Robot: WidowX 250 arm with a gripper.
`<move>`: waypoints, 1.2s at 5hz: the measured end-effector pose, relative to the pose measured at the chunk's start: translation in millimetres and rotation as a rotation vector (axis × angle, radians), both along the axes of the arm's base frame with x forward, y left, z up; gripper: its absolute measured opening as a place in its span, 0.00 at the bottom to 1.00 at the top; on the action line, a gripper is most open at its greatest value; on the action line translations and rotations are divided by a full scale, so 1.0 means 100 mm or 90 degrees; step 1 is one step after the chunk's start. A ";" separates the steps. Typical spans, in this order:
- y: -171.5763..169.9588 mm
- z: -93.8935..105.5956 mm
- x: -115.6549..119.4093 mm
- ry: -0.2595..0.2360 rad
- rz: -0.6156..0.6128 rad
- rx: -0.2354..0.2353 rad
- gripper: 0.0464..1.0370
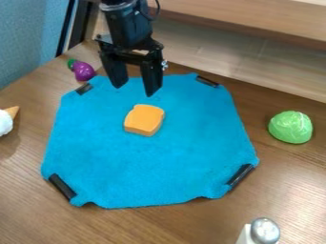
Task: Fold and cover the orange object from bottom right to top left
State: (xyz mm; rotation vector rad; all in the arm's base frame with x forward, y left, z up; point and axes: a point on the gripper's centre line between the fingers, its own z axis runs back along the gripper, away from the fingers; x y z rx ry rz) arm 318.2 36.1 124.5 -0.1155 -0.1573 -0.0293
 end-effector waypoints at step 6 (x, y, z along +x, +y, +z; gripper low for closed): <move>-1.35 -0.58 0.02 0.029 -0.130 0.015 0.96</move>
